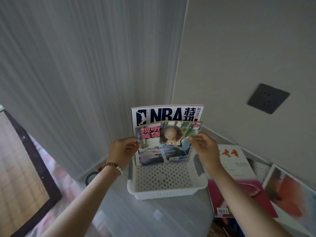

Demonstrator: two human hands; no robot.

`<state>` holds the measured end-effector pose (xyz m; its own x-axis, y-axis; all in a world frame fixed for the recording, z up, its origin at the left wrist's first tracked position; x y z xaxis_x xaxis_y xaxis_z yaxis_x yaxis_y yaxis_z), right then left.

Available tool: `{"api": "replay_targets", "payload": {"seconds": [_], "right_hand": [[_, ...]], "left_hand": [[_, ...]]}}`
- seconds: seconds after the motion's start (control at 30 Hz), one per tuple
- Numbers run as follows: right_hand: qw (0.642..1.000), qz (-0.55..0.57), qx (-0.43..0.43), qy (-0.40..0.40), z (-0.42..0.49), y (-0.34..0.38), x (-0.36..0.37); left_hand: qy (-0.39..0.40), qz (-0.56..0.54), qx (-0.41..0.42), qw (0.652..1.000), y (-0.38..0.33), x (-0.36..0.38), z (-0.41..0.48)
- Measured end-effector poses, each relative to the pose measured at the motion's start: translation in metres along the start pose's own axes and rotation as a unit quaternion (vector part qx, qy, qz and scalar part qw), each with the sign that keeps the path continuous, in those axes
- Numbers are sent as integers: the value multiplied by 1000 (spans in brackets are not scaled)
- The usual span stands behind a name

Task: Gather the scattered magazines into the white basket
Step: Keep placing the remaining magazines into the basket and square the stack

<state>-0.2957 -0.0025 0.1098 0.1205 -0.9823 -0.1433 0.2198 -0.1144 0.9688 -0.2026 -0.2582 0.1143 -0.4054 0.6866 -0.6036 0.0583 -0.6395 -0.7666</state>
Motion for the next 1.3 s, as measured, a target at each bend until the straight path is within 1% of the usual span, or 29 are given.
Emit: {"api": "replay_targets", "payload": {"seconds": [0.17, 0.23, 0.33, 0.43, 0.57, 0.63, 0.77, 0.83, 0.9, 0.93, 0.97, 1.07, 1.1, 1.13, 1.17, 1.2, 1.23, 1.27, 1.3], "right_hand": [[999, -13, -1, -43, 7, -8, 0], [999, -9, -1, -48, 10, -9, 2], [998, -9, -5, -56, 12, -9, 5], [996, -32, -13, -81, 13, -10, 4], [995, -43, 10, -87, 9, -15, 0], [996, -37, 24, -81, 5, -17, -4], [996, -31, 40, -80, -6, -24, -23], [995, -30, 48, -78, -12, -30, -36], [995, -26, 63, -71, -18, -37, -48], [995, -24, 68, -70, -21, -41, -54], [995, -23, 73, -70, -23, -44, -59], [993, -14, 95, -66, -31, -51, -70], [993, -18, 104, -59, -34, -54, -72], [992, -27, 111, -47, -38, -57, -72], [992, -37, 116, -34, -42, -61, -73], [992, -44, 118, -22, -46, -65, -72], [992, -47, 119, -14, -49, -67, -72], [992, -49, 119, -7, -51, -69, -72], [992, -51, 119, 1, -53, -71, -71]], "left_hand": [[-31, -60, -8, 998, 0, 8, 5], [-42, -76, -16, 996, 2, 9, 5], [-56, -76, -27, 995, 5, 7, 5], [-84, -89, -62, 991, 7, 1, 3], [-109, -47, -97, 988, 7, -6, -4], [-101, -53, -94, 989, 2, -4, -10], [-45, -61, -66, 995, -22, 19, -18], [-71, -57, -42, 995, -36, 28, -19], [-121, -78, -36, 989, -48, 34, -19], [-125, -93, -33, 987, -53, 38, -19], [-108, -109, -27, 988, -58, 47, -19], [-2, -125, -12, 992, -69, 84, -23], [41, -93, -11, 995, -66, 99, -25], [92, -29, -8, 995, -62, 114, -29], [155, 36, -10, 987, -54, 129, -35], [209, 68, -25, 975, -46, 141, -41], [251, 67, -47, 964, -39, 150, -48], [269, 73, -54, 959, -33, 156, -53], [273, 91, -41, 957, -32, 158, -56]]}}
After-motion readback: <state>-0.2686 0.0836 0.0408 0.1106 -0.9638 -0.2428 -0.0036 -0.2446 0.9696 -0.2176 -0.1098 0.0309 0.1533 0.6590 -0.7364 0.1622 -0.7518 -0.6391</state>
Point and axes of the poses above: each hand's wrist, its own z-axis towards the middle knuckle, its own x-axis out of the palm, y = z × x, the point moved 3 cm from there along z, towards the middle knuckle, and after that the axes turned 3 degrees about z, right-handed, at the moved point
